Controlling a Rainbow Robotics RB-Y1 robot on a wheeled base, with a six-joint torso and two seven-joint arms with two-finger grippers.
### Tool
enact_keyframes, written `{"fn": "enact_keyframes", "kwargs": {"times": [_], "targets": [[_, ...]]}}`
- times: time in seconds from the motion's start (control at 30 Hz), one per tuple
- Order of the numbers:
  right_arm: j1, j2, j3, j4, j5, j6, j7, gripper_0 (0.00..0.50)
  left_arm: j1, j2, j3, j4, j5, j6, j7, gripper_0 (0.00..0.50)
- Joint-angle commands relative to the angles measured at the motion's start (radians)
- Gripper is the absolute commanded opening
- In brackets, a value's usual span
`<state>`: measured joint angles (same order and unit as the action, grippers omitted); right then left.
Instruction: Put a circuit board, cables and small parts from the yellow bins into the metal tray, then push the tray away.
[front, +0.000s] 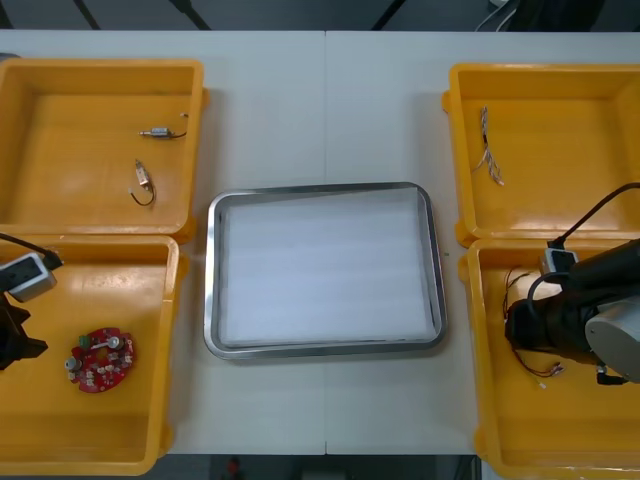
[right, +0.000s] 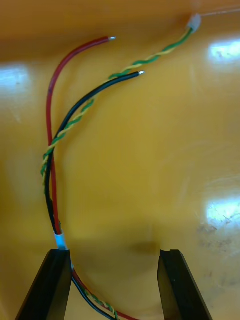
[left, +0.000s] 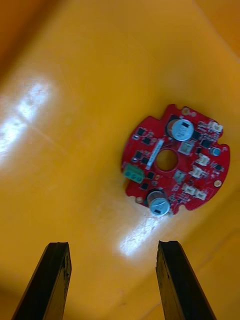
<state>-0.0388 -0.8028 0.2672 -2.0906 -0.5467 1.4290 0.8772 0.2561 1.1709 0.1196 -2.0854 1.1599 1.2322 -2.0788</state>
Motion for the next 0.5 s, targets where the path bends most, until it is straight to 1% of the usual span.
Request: {"fn": "enact_keyframes", "kwargs": {"times": [0.03,0.23,0.5], "targets": [[0.019,0.017,0.03,-0.032,0.008,-0.009,0.032,0.5,0.02,0.007,-0.035,-0.002,-0.012,-0.02,-0.122,0.5],[0.017,0.022,0.029,-0.031,0.001,-0.012,0.034,0.5,0.02,0.007,-0.067,-0.002,-0.025,-0.03,-0.138,0.5],[0.019,0.025,0.013,-0.052,-0.009,-0.009,0.043,0.5,0.02,0.007,-0.124,-0.001,-0.052,-0.077,-0.152,0.5]]}}
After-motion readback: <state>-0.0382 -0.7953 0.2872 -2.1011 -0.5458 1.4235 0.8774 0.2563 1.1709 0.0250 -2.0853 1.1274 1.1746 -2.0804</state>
